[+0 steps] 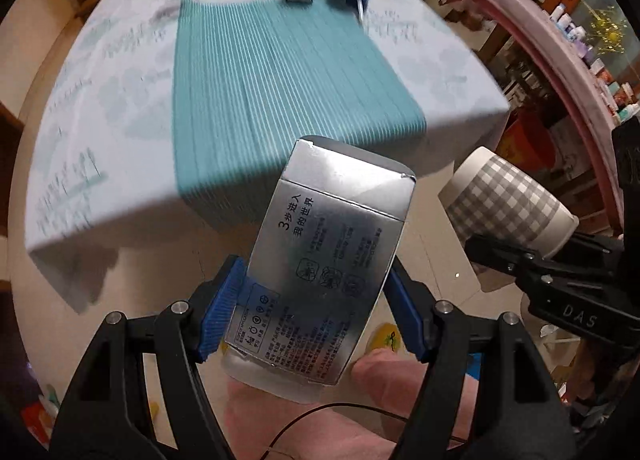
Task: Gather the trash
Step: 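Lower both items over the black bin and open both tools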
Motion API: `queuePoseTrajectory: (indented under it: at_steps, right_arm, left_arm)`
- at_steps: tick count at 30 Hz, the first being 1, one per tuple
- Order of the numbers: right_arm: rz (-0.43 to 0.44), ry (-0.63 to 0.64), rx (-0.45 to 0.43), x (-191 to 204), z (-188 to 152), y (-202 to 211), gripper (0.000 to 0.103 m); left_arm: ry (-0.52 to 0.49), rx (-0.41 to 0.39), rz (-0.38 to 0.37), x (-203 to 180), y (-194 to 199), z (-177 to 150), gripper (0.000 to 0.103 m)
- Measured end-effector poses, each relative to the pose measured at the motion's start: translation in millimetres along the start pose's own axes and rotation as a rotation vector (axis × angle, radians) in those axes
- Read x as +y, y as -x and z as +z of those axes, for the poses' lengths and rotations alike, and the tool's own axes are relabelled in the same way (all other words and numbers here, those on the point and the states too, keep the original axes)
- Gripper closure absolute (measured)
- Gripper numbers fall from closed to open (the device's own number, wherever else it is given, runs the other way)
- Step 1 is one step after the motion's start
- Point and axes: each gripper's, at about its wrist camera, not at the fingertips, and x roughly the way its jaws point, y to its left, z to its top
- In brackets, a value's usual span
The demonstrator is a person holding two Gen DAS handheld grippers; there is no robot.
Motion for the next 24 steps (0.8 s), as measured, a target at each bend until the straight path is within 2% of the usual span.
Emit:
queuePoseTrajectory:
  at_steps: [9, 18, 24]
  right_arm:
    - [-0.001, -0.026, 0.117, -65, -33, -80, 0.074]
    - [-0.032, -0.085, 0.226, -115, -60, -208, 0.074]
    - [-0.029, -0.107, 0.292, -134, -67, -275, 0.072]
  left_arm:
    - [0.063, 0.105, 0.061, -21, -85, -43, 0.036]
    - [0.084, 0.173, 0.09, -24, -200, -68, 0.035]
    - [0.11, 0.211, 0.085, -19, -267, -78, 0.034]
